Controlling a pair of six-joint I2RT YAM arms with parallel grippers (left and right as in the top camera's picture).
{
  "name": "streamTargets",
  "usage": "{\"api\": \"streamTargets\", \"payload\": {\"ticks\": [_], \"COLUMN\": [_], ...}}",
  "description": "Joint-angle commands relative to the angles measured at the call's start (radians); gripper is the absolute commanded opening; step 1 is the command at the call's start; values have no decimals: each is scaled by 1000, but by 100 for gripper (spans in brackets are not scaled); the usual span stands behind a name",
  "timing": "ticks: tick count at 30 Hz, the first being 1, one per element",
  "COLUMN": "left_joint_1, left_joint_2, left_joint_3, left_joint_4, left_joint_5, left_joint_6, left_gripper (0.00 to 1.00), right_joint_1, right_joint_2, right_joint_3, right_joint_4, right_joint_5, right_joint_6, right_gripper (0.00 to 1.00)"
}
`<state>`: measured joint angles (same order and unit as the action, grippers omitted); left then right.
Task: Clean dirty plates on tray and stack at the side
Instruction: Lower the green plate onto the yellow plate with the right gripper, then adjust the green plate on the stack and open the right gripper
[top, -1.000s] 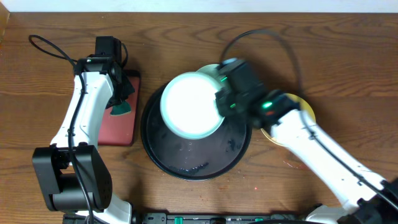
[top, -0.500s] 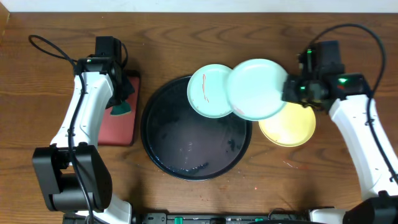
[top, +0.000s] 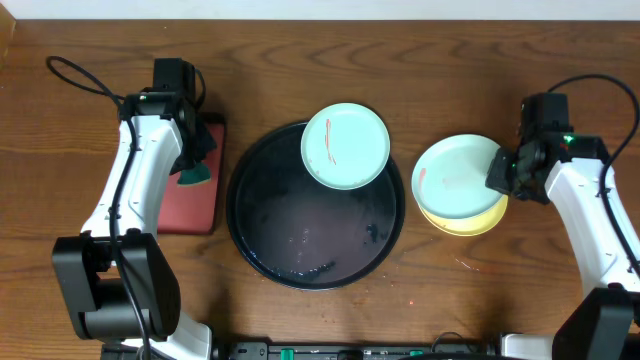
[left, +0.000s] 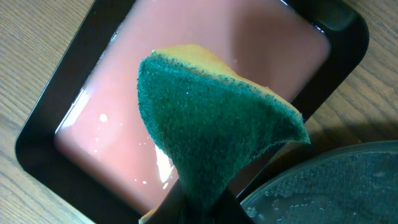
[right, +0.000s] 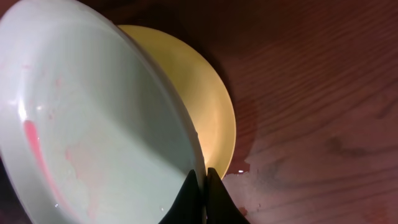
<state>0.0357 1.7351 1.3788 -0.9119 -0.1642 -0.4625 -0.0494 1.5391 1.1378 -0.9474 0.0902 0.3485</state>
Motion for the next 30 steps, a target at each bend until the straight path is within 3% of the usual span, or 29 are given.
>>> {"api": "streamTargets", "payload": {"ticks": [1, 4, 9, 17, 30], "left_joint_1": [3, 3, 3, 3, 3], "left_joint_2": [-2, -2, -2, -2, -2], "left_joint_3": [19, 19, 19, 19, 19], "left_joint_4": [0, 0, 1, 4, 4], "left_joint_5": [-20, -20, -20, -20, -20], "left_joint_6": [17, 17, 17, 17, 17], "left_gripper": [7, 7, 7, 8, 7], "right_joint_1": [-9, -9, -5, 35, 91], "right_joint_2": [4, 4, 4, 4, 4], "right_joint_3": [-27, -33, -32, 19, 111], "right_joint_4": [26, 32, 31, 54, 40], "right_joint_5": [25, 25, -14, -235, -209], "right_joint_6": [18, 18, 16, -58, -58], "right_gripper": [5, 17, 26, 30, 33]}}
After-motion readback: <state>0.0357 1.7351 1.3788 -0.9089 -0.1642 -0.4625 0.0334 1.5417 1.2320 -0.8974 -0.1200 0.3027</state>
